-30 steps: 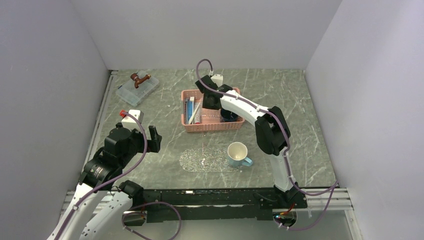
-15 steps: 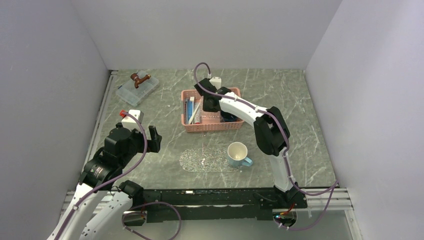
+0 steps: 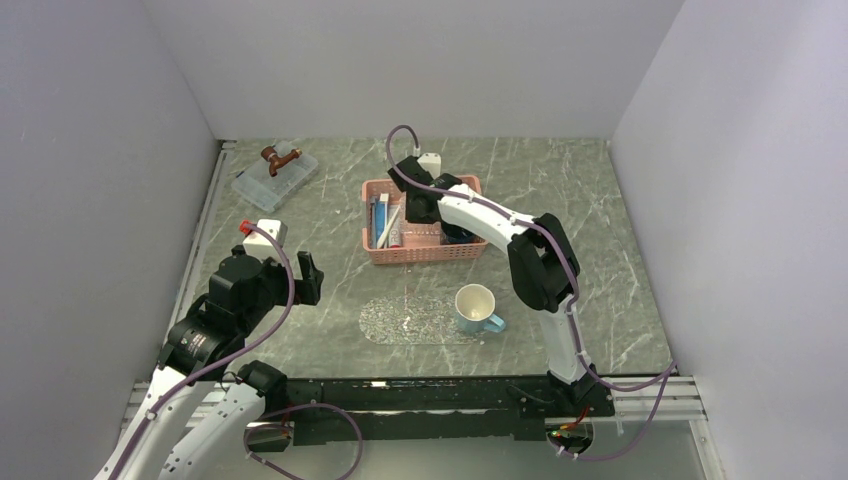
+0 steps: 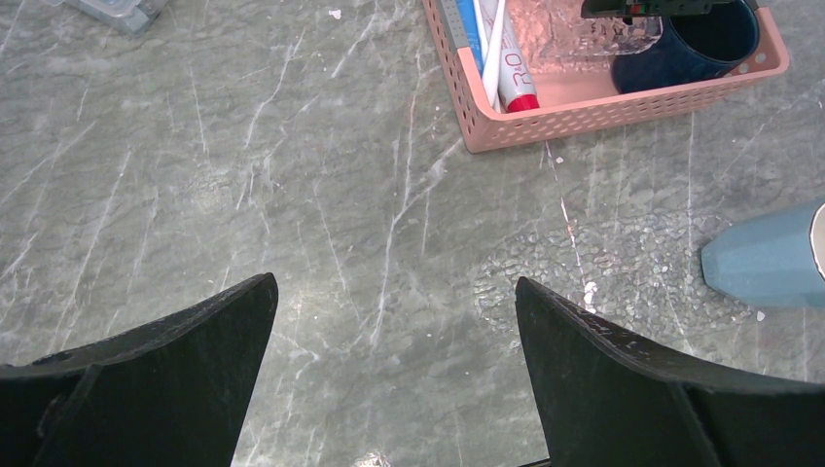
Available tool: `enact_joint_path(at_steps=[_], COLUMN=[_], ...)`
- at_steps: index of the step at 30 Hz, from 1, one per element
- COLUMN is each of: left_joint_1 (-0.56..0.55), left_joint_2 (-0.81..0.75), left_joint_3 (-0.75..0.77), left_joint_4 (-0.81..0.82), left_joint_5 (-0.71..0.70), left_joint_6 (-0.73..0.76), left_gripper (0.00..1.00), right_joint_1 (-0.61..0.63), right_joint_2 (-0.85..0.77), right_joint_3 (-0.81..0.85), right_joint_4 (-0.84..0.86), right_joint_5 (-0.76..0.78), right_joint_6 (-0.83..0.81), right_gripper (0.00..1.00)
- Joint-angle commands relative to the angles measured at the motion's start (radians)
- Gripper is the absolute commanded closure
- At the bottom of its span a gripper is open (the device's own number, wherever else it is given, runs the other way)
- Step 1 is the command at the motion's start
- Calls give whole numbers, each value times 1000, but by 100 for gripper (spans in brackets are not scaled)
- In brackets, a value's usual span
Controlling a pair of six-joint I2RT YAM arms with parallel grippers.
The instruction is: Prepare toiletry sets of a toothbrush and toothpaste on the tray
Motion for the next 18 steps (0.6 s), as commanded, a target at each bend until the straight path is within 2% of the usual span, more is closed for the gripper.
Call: enact_joint_path(at_steps=[1,18], left_joint_1=[0,0], left_joint_2=[1,5], left_joint_3=[3,5], left_joint_4=[24,24], left_joint_5=[5,3], left_joint_6=[15,15], left_gripper=[1,1], right_joint_1=[5,37], right_joint_2=[-93,-179], right_joint_3=[63,147], right_joint_4=[-3,-53], right_joint_5=[56,128], right_joint_6=[-46,-112], right_gripper=[100,100])
